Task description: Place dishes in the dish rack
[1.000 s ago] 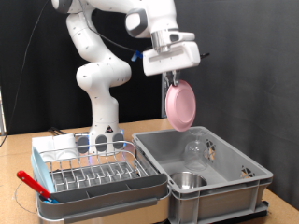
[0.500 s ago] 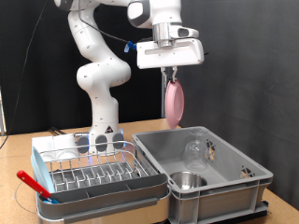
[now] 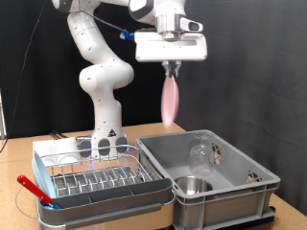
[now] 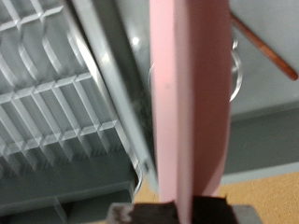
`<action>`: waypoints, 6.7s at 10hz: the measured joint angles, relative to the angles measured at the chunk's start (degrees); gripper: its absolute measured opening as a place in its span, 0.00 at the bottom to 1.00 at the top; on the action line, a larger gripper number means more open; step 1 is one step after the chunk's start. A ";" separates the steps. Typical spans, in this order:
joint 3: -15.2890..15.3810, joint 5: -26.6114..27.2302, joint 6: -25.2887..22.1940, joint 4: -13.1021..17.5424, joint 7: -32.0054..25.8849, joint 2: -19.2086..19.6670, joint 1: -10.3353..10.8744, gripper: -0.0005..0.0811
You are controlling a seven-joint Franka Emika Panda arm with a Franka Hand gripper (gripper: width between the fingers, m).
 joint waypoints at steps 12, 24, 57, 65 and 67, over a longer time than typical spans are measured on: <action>-11.72 -10.65 -0.90 3.04 -26.74 -2.04 -6.12 0.03; -21.03 -12.81 2.12 1.80 -35.55 -1.28 -6.41 0.03; -35.80 -22.38 24.99 -5.63 -35.58 16.61 -6.57 0.03; -35.93 -22.38 25.04 -5.65 -35.54 16.98 -6.57 0.82; -35.92 -22.07 25.05 -5.63 -35.54 16.98 -6.45 0.96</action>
